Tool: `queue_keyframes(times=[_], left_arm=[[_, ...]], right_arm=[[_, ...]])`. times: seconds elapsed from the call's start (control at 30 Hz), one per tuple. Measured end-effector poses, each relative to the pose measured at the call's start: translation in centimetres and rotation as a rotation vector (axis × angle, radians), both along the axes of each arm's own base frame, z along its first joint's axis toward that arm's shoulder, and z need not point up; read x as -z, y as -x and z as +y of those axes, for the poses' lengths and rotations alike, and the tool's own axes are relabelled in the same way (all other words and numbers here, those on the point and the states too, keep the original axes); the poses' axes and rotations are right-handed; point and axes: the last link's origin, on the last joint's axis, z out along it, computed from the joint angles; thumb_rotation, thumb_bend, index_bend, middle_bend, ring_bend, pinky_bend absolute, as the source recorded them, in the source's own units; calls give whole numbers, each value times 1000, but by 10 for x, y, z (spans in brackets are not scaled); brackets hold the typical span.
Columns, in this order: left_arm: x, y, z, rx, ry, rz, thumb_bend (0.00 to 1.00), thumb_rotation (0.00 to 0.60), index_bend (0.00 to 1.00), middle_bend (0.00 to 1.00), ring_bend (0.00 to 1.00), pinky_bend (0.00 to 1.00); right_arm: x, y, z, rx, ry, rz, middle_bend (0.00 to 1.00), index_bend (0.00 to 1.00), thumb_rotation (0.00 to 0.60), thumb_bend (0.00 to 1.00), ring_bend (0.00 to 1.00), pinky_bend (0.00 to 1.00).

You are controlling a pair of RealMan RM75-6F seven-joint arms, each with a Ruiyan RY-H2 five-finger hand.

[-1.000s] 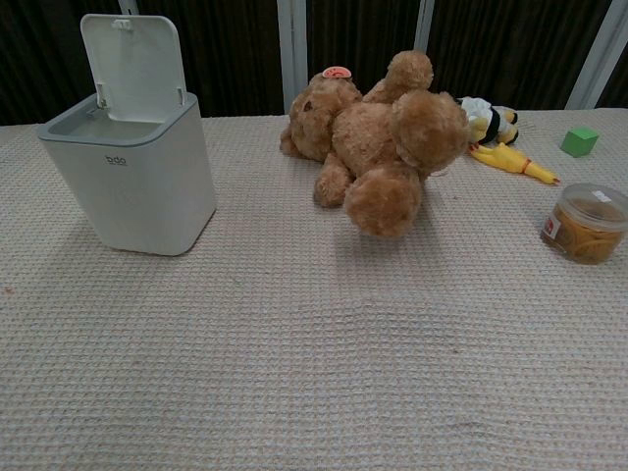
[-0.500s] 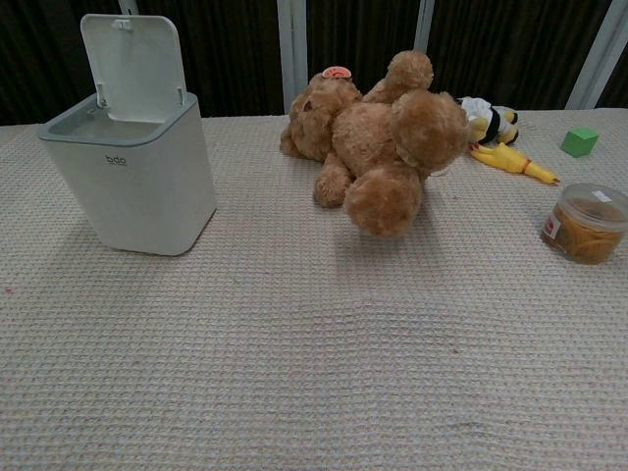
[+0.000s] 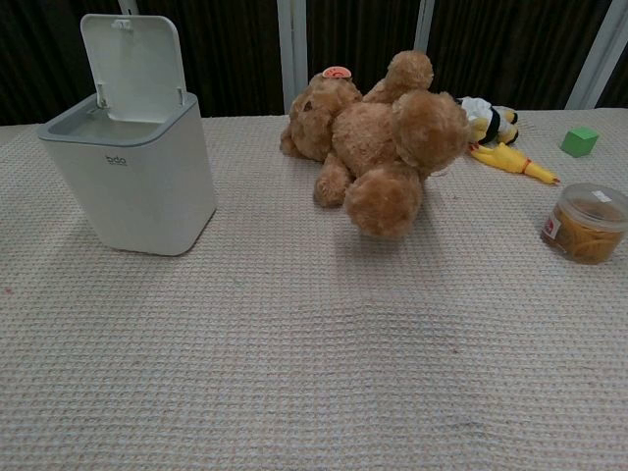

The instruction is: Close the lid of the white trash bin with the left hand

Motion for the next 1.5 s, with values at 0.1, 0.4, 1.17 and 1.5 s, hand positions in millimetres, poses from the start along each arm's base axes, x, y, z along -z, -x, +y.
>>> queue_keyframes(times=[0.1, 0.4, 1.17, 1.5], left_arm=[[7, -14, 9, -18, 17, 5, 811, 600, 181, 971, 885, 872], [31, -43, 25, -11, 41, 22, 811, 600, 178, 971, 885, 872], [47, -55, 35, -42, 93, 6, 819, 600, 311, 974, 887, 876], [24, -41, 14, -76, 128, 82, 821, 600, 317, 974, 887, 876]], right_arm=[[0, 0, 0, -2, -3, -4, 0, 0, 600, 192, 0, 0], [1, -1, 1, -5, -14, -14, 0, 0, 600, 192, 0, 0], [3, 0, 4, 13, -36, -22, 0, 0, 600, 191, 0, 0], [2, 1, 4, 33, -39, -39, 0, 0, 600, 192, 0, 0]])
